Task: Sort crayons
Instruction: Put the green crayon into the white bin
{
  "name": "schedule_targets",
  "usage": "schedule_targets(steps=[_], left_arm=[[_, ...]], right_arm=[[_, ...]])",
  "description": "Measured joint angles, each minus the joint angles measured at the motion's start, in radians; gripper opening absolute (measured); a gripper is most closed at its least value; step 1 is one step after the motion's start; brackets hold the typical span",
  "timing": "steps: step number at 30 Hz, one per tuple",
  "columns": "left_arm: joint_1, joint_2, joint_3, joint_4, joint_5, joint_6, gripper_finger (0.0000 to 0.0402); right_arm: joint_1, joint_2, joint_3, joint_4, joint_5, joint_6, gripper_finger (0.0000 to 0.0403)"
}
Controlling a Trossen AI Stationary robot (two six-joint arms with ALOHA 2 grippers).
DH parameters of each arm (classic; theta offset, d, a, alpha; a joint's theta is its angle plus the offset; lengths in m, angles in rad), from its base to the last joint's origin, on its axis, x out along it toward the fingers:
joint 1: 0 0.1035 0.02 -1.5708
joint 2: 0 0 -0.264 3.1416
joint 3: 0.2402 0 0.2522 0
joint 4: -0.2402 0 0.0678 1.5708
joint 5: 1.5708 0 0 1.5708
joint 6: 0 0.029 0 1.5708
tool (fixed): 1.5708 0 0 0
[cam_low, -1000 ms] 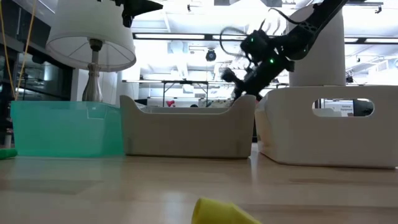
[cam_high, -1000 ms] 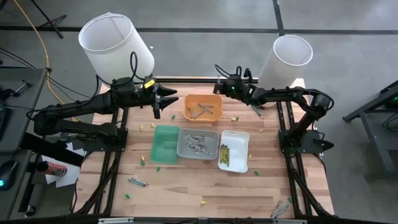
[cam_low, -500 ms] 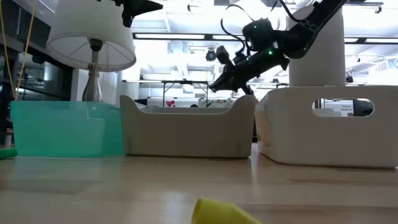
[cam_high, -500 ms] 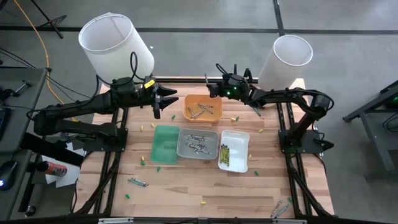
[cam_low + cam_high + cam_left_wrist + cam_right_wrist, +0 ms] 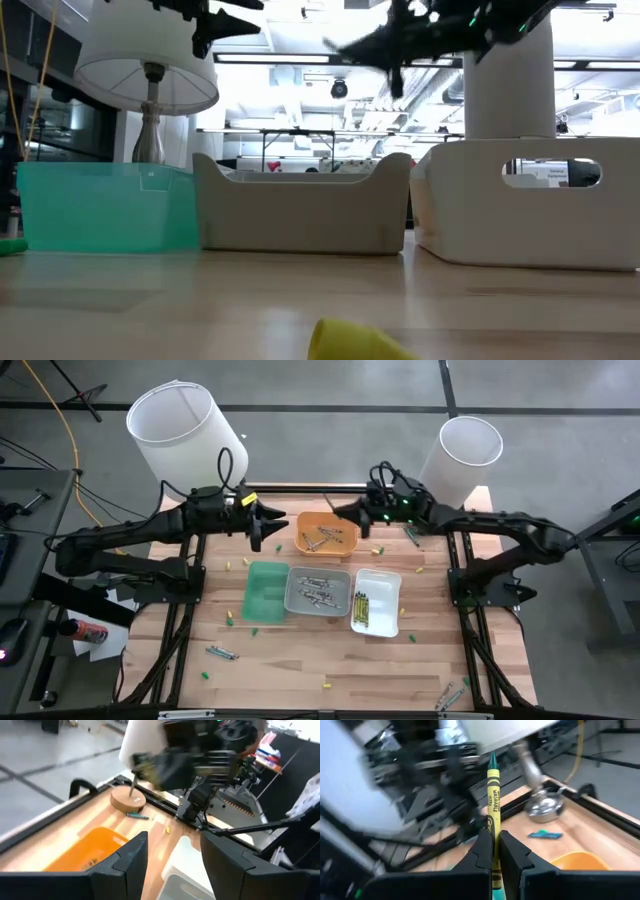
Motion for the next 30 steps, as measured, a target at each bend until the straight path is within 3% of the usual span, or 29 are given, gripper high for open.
schedule_targets(steps=[7,11,16,19,24,30], left_arm=[[-0.045,0.069,0.000,0.076,0.000,-0.185,0.0170],[-0.111,0.128,0.000,0.254,0.000,-0.224,0.0170],[-0.224,0.200,0.000,0.508,0.002,-0.061,0.0170],[-0.289,0.223,0.000,0.580,0.002,0.066,0.0170],[-0.361,0.217,0.000,0.552,-0.053,0.223,0.0170],[-0.382,0.188,0.000,0.495,-0.201,0.375,0.0170]], right_arm=[[0.159,-0.198,0.000,-0.241,0.014,-0.152,0.0000],[0.249,-0.257,0.000,-0.250,0.036,-0.166,0.0000],[0.360,-0.276,0.000,-0.214,0.160,-0.166,0.0000],[0.427,-0.265,0.000,-0.161,0.246,-0.166,0.0000],[0.507,-0.195,0.000,0.004,0.325,-0.170,0.0000],[0.542,-0.110,0.007,0.099,0.384,-0.218,0.0000]])
